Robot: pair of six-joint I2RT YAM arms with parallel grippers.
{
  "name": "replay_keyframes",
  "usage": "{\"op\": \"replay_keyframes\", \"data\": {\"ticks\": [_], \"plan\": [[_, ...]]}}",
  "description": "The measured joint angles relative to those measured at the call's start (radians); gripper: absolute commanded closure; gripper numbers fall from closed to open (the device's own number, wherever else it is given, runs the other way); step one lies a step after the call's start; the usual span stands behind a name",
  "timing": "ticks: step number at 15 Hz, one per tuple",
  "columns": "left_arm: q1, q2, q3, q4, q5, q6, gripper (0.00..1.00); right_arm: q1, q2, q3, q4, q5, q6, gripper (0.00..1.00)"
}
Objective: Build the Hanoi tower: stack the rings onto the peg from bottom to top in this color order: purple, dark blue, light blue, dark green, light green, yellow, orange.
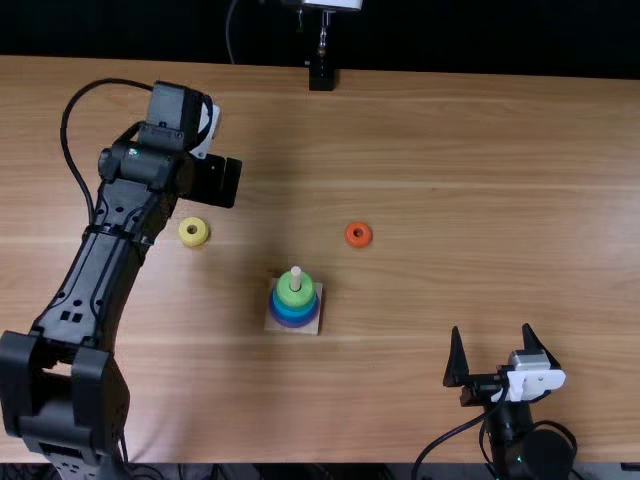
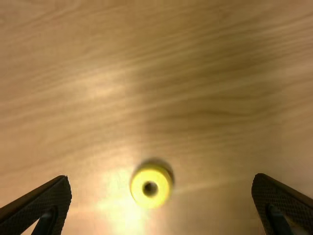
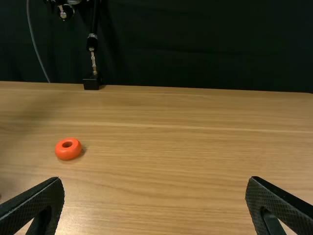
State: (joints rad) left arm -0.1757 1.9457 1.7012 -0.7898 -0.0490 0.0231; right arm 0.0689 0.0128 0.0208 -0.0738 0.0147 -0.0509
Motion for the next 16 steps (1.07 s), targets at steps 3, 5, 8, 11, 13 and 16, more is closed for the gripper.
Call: {"op": "replay_keyframes", "data": {"ticks": [3,5,8,11,13,16], "plan": [[0.041,0.035,-0.061,0.033,0.0,0.03,0.0,0.0,0.0,0.0,0.0,0.0,0.0,0.0],[0.048,0.109,-0.072,0.036,0.001,0.056,0.0,0.0,0.0,0.0,0.0,0.0,0.0,0.0],[0.047,0.152,-0.093,0.035,0.001,0.079,0.0,0.0,0.0,0.0,0.0,0.0,0.0,0.0],[0.045,0.163,-0.093,0.027,0.001,0.082,0.0,0.0,0.0,0.0,0.001,0.0,0.0,0.0],[0.045,0.174,-0.092,0.021,0.002,0.082,0.0,0.0,0.0,0.0,0.0,0.0,0.0,0.0],[0.045,0.193,-0.092,0.011,0.02,0.081,0.0,0.0,0.0,0.0,0.0,0.0,0.0,0.0]]}}
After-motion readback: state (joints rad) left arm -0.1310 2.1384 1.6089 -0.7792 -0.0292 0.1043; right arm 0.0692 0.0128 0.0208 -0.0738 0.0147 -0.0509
